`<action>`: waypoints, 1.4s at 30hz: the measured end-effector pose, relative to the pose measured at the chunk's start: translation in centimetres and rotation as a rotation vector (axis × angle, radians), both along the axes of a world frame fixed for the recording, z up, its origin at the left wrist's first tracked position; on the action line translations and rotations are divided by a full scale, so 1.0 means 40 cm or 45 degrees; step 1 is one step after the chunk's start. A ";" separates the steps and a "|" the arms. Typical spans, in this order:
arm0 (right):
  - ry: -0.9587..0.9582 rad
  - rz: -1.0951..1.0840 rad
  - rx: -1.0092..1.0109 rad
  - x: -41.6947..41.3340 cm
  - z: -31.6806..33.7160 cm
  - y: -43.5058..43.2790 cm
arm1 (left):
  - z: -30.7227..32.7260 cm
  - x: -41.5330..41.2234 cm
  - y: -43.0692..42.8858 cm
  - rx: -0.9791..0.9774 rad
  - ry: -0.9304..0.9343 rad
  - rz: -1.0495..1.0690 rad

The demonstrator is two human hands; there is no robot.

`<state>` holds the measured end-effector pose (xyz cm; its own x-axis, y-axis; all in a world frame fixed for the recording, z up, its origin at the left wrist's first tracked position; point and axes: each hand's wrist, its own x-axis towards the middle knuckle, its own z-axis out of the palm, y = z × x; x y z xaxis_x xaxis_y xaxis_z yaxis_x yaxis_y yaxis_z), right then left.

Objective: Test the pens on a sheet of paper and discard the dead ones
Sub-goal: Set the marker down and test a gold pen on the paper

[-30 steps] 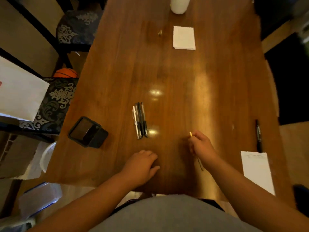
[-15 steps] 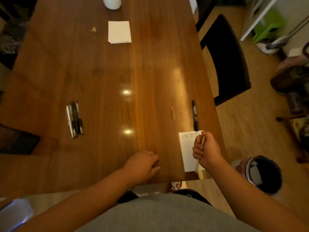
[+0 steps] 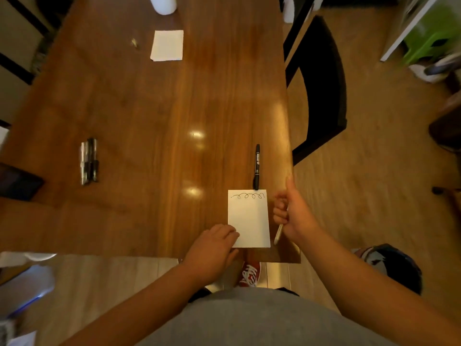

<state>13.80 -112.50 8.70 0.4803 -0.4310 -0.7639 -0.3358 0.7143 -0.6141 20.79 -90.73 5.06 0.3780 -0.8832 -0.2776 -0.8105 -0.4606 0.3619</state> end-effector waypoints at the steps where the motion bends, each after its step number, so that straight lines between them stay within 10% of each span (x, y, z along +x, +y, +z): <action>1: 0.028 0.053 -0.075 -0.002 -0.001 -0.002 | -0.001 -0.005 -0.008 0.003 -0.026 -0.009; 15: 0.020 0.736 -0.997 0.001 -0.013 0.065 | -0.017 0.006 -0.061 0.130 -0.087 -0.195; 42: 0.092 0.832 -1.135 0.055 -0.046 0.099 | -0.030 0.011 -0.064 0.040 -0.042 -0.222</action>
